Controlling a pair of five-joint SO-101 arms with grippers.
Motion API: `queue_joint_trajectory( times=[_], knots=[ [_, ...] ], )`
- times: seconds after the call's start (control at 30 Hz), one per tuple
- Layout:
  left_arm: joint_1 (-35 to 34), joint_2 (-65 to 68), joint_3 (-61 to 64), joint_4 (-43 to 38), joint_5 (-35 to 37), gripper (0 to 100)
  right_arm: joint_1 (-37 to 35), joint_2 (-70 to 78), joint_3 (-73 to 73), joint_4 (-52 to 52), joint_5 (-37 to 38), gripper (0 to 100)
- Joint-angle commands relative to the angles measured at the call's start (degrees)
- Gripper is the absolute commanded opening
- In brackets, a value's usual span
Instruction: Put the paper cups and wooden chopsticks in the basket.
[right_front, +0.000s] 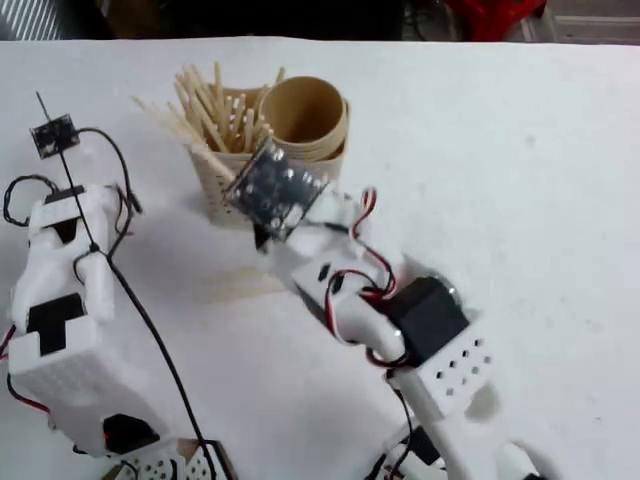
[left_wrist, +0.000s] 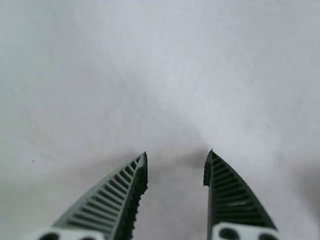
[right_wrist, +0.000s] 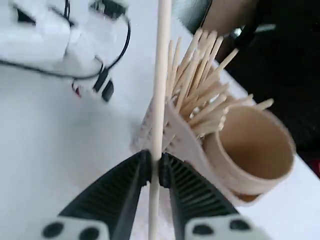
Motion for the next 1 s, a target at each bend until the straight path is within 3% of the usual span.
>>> queue_joint_trajectory(
  times=[0.0, 0.3, 0.53, 0.63, 0.97],
  knots=[
    [0.7, -0.3, -1.0, -1.2, -0.5, 20, -0.3, 8.1, -13.5, -6.7, -1.0, 1.6],
    [0.7, -0.3, -1.0, -1.2, -0.5, 20, -0.7, 28.5, -29.5, -17.2, -1.0, 1.8],
    [0.8, -0.3, -1.0, -1.3, -0.5, 20, -0.2, 32.1, -30.0, -28.7, -2.8, 1.6],
    [0.8, -0.3, -1.0, -1.3, -0.5, 20, -0.6, 32.0, -26.5, -39.1, -6.7, 1.6],
    [0.8, -0.3, -1.0, -1.3, -0.5, 20, -1.2, 32.0, -4.2, -63.3, -6.9, 1.6]
  ],
)
